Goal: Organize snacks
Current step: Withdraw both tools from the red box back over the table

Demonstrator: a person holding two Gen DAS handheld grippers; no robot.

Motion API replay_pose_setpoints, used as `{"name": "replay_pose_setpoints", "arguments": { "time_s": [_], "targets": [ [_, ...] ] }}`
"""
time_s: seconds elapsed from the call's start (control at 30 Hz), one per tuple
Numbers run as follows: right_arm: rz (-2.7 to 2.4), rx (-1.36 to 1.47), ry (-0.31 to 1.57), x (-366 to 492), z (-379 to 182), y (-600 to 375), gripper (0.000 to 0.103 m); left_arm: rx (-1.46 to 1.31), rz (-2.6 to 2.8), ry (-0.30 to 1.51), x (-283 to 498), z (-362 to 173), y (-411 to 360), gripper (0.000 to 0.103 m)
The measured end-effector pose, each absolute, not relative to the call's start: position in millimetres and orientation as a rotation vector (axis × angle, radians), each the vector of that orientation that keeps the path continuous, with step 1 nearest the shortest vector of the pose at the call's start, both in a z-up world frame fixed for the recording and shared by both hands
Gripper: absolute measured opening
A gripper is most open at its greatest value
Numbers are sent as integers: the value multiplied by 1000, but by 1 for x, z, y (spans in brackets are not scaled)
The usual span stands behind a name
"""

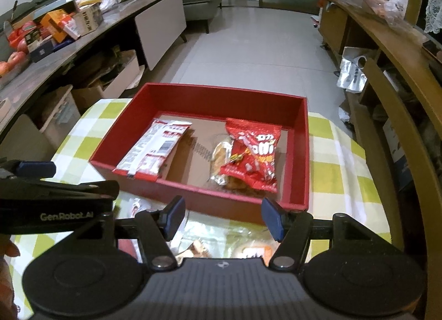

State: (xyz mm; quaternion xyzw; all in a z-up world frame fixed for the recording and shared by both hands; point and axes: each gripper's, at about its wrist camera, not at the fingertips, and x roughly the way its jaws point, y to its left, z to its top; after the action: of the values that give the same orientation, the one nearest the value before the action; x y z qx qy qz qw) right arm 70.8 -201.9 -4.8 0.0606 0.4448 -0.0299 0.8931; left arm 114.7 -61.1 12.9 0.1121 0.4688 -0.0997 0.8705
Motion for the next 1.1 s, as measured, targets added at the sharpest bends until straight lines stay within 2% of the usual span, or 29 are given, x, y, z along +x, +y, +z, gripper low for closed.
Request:
{"name": "replay_pose_setpoints", "arguments": {
  "time_s": [0.53,1.1],
  "targets": [
    [-13,98,956,36,-6,-176,67,242,-207,1012,88,8,-31,95],
    [50,75,1121,-3,-46,-137,68,260,-220,1104,53,-11,2,95]
  ]
}}
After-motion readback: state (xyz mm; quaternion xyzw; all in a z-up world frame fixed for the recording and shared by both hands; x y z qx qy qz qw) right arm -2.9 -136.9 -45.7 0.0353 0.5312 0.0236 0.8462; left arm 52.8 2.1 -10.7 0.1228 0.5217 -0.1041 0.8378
